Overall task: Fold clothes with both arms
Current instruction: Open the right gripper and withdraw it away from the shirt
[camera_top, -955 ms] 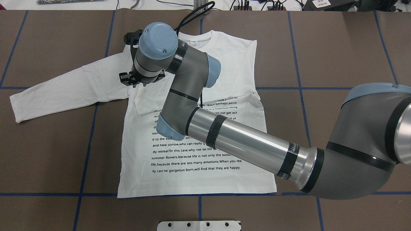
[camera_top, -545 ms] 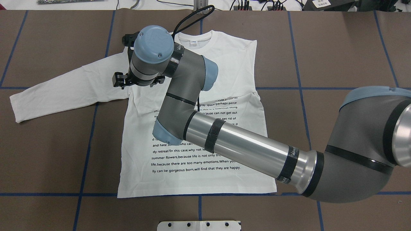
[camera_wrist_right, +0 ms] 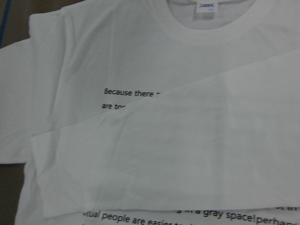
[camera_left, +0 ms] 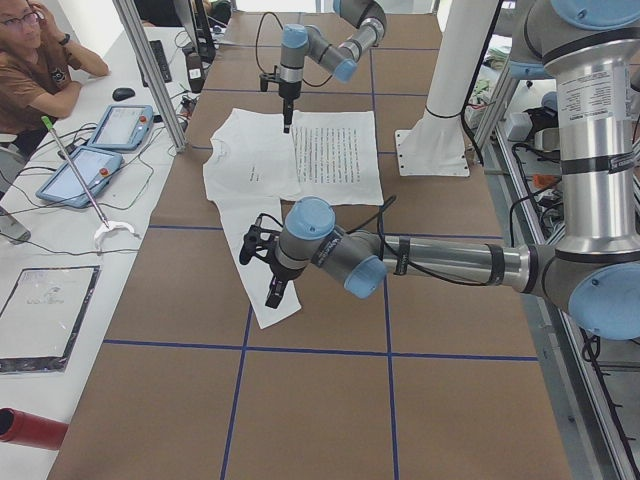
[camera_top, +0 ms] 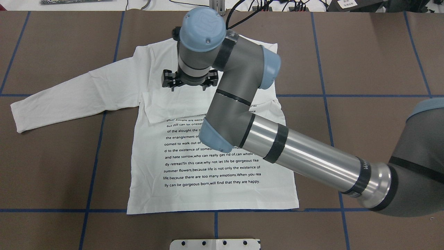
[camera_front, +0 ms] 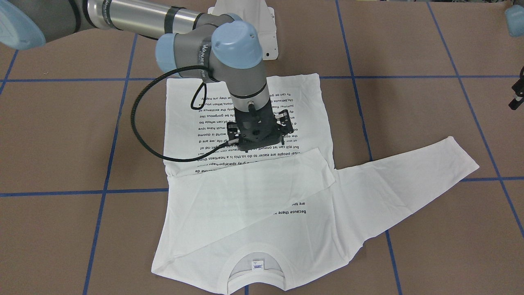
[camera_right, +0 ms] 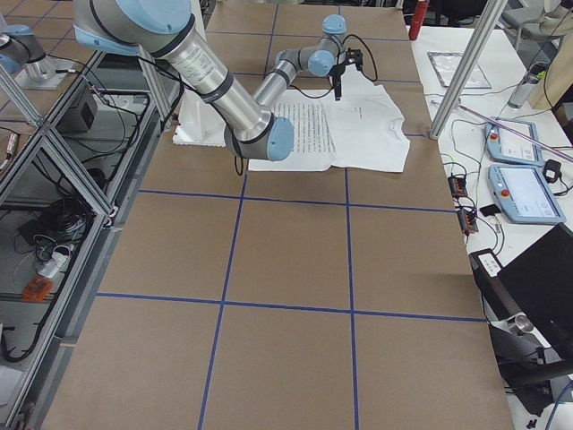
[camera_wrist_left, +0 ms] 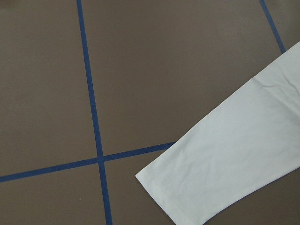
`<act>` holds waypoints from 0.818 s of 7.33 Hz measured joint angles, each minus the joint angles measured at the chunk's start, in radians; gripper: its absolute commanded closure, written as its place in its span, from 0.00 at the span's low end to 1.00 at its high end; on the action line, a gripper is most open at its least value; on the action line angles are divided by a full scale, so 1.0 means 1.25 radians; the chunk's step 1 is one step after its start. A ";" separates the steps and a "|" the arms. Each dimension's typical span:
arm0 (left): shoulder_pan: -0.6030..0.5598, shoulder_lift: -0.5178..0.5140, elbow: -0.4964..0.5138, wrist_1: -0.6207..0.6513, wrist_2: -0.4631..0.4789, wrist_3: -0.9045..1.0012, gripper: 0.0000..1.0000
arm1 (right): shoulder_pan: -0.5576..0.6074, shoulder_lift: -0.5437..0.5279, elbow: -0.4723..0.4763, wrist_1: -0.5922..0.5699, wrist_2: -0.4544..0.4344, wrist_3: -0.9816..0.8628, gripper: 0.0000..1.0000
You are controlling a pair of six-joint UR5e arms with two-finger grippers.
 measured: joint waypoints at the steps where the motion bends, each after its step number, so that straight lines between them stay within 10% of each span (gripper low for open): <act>1: 0.033 0.012 0.011 -0.039 0.015 -0.051 0.01 | 0.049 -0.064 0.045 -0.029 0.029 -0.037 0.00; 6: 0.162 0.019 0.044 -0.166 0.124 -0.297 0.01 | 0.245 -0.350 0.203 -0.131 0.154 -0.368 0.00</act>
